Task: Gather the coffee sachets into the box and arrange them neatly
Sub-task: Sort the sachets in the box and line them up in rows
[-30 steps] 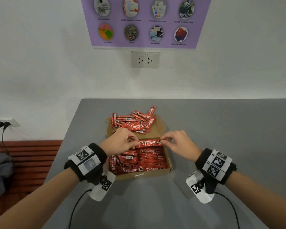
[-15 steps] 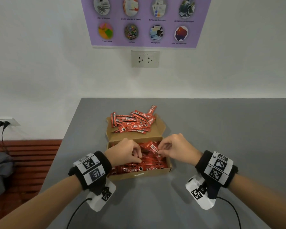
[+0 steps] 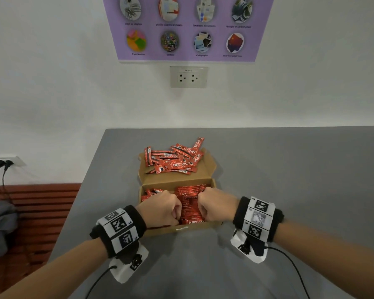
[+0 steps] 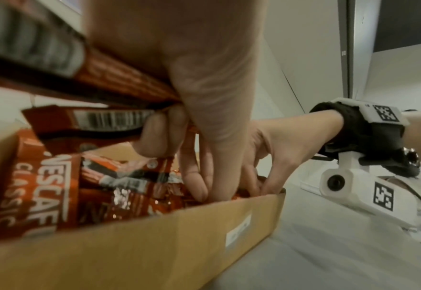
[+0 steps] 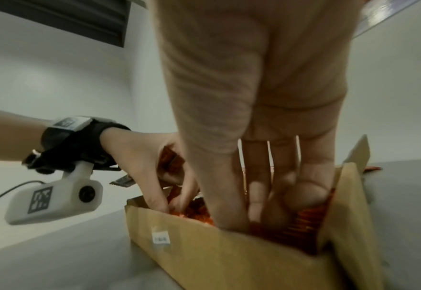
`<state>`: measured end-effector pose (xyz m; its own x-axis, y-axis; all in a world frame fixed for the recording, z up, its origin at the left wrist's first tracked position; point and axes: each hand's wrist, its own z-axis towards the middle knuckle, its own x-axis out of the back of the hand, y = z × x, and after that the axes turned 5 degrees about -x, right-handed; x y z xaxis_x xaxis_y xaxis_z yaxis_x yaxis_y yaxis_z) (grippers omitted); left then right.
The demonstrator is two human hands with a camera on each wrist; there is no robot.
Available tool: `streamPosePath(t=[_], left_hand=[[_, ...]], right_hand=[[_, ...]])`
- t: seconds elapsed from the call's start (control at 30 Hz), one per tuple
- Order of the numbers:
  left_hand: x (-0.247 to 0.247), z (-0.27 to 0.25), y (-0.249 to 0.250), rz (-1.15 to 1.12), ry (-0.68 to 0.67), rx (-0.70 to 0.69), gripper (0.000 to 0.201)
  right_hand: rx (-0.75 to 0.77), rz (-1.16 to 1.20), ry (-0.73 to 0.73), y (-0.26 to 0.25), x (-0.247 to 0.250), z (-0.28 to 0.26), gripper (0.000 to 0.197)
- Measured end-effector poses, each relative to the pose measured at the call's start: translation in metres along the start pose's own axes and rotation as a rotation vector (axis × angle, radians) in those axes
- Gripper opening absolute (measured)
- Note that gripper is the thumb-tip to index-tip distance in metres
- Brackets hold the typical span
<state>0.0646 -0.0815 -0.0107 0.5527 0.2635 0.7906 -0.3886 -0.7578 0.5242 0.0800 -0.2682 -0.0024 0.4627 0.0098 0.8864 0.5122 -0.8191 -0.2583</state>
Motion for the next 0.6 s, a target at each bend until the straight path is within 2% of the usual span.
streamPosePath(t=[0.1,0.2,0.3,0.4,0.5,0.6], left_hand=[[0.004,0.000,0.001,-0.048,-0.021,-0.002,0.009],[0.005,-0.001,0.003,0.023,-0.045,0.003,0.011],[0.005,0.000,0.001,0.066,-0.070,0.011,0.013],[0.004,0.001,-0.002,0.101,-0.087,0.018,0.013],[0.007,0.000,-0.001,0.108,-0.117,0.014,0.013],[0.017,-0.002,-0.005,0.087,-0.064,0.060,0.009]], right_hand=[[0.002,-0.015,-0.042,-0.002,-0.001,0.006,0.010],[0.009,0.033,-0.088,0.003,0.002,0.008,0.007],[-0.010,0.107,-0.074,0.006,0.008,0.007,0.016],[0.004,0.174,-0.038,0.002,0.003,0.007,0.012],[0.027,0.167,-0.071,-0.003,-0.004,0.007,0.009],[0.025,0.162,-0.078,0.001,-0.005,0.010,0.008]])
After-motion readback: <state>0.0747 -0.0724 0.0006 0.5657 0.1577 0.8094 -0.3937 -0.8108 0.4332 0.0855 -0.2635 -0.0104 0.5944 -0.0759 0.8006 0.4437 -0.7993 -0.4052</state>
